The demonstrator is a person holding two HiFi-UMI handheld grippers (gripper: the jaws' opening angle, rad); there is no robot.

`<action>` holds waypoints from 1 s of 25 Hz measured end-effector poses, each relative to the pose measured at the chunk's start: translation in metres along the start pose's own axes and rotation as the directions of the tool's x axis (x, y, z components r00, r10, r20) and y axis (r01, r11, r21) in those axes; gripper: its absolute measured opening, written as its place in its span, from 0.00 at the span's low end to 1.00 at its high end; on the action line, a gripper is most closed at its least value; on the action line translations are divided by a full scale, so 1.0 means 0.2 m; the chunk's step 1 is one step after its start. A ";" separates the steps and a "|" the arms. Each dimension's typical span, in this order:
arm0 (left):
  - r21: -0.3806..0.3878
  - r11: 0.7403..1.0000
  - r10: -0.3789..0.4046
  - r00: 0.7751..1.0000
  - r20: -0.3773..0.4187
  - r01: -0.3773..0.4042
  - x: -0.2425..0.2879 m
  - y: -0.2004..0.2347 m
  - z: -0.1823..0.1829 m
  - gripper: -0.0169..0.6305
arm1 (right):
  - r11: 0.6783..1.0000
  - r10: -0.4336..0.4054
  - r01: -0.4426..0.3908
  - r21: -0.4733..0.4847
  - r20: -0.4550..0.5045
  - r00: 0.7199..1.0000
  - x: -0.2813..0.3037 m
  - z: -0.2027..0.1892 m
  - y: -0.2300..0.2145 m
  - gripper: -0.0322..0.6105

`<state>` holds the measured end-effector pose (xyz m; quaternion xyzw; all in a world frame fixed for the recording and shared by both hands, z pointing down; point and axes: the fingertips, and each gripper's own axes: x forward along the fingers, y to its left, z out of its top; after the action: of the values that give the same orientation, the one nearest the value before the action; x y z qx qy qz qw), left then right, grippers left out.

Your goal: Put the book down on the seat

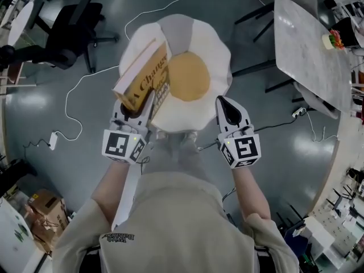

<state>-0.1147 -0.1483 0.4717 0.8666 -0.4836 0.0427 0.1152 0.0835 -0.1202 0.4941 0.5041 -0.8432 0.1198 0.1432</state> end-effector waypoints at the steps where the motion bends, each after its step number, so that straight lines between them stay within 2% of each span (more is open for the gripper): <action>1: -0.005 1.000 -0.007 1.000 0.005 0.007 0.04 0.01 -0.04 0.26 | 1.000 -0.002 0.002 -0.005 -0.007 1.000 0.03 -0.04 -0.03 0.06; 3: -0.004 1.000 -0.021 1.000 0.012 0.021 0.12 0.02 -0.11 0.26 | 1.000 -0.005 0.005 -0.006 -0.020 1.000 0.12 -0.12 -0.08 0.06; 9: 0.006 1.000 0.024 0.999 0.047 -0.025 0.38 0.12 -0.35 0.26 | 1.000 -0.008 0.008 0.014 -0.012 1.000 0.37 -0.34 -0.23 0.06; 15: 0.045 0.998 0.043 0.999 0.028 -0.044 0.61 0.27 -0.73 0.26 | 0.996 -0.052 0.051 0.078 0.013 0.999 0.60 -0.55 -0.38 0.06; 25: 0.053 0.996 0.072 0.997 0.001 -0.072 0.97 0.45 -1.40 0.26 | 0.995 -0.051 0.053 0.083 -0.031 0.998 0.92 -1.07 -0.52 0.06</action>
<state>-0.0774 -0.2870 0.7935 0.8515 -0.5130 0.0597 0.0909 0.1176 -0.2441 0.7658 0.5298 -0.8219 0.1583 0.1372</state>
